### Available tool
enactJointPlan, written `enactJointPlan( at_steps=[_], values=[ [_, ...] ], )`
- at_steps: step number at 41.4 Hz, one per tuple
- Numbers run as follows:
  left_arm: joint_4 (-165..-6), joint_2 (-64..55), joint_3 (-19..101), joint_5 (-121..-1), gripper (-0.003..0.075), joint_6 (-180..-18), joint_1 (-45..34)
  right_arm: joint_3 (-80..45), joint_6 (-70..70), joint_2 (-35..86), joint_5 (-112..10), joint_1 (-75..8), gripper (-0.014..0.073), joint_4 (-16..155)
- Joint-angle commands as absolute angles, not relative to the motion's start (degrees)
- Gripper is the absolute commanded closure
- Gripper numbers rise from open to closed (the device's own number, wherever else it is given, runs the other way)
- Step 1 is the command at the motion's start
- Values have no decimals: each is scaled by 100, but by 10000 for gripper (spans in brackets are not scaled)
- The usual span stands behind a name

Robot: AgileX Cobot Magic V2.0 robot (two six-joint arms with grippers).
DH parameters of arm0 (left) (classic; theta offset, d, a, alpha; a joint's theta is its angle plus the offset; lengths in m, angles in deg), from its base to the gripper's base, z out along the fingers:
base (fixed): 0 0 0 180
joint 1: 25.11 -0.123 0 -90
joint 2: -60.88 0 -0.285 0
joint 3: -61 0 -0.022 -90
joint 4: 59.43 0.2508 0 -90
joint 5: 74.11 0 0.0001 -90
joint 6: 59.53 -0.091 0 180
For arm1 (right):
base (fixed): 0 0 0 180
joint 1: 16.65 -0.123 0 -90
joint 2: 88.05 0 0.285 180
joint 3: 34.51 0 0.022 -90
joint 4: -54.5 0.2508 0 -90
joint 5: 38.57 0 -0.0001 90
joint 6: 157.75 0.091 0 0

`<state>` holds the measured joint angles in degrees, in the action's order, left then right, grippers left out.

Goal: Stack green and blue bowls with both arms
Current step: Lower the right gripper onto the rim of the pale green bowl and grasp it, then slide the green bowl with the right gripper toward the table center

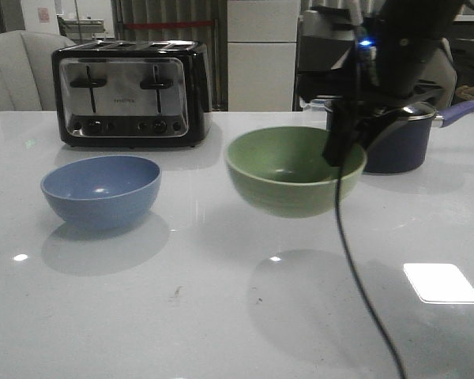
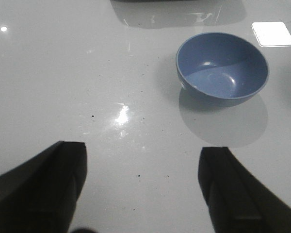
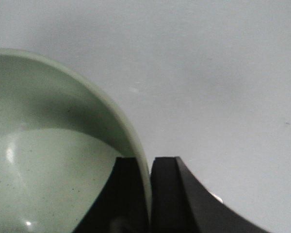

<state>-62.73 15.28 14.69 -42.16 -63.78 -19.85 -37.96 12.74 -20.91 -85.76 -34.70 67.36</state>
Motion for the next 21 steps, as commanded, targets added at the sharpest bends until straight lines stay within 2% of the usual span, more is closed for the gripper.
enactJointPlan(
  at_steps=[1, 7, 15, 19, 21],
  values=[
    [-6281, 1496, 1635, -4643, 194, -6374, -1949, -3981, 1224, -1894, -8365, -3797, 541, 6795],
    [-6281, 1496, 1635, -4629, 194, -6374, -1949, -3981, 1224, -2168, -8365, -4108, 541, 6795],
    [-6281, 1496, 1635, -4629, 194, -6374, -1949, -3981, 1224, -2497, -8359, -4125, 524, 6743],
    [-6281, 1496, 1635, -4629, 194, -6374, -1949, -3981, 1224, -2565, -8359, -4125, 449, 6730],
    [-6281, 1496, 1635, -4629, 194, -6374, -1949, -3981, 1224, -2566, -8336, -4125, 384, 6730]
  ],
)
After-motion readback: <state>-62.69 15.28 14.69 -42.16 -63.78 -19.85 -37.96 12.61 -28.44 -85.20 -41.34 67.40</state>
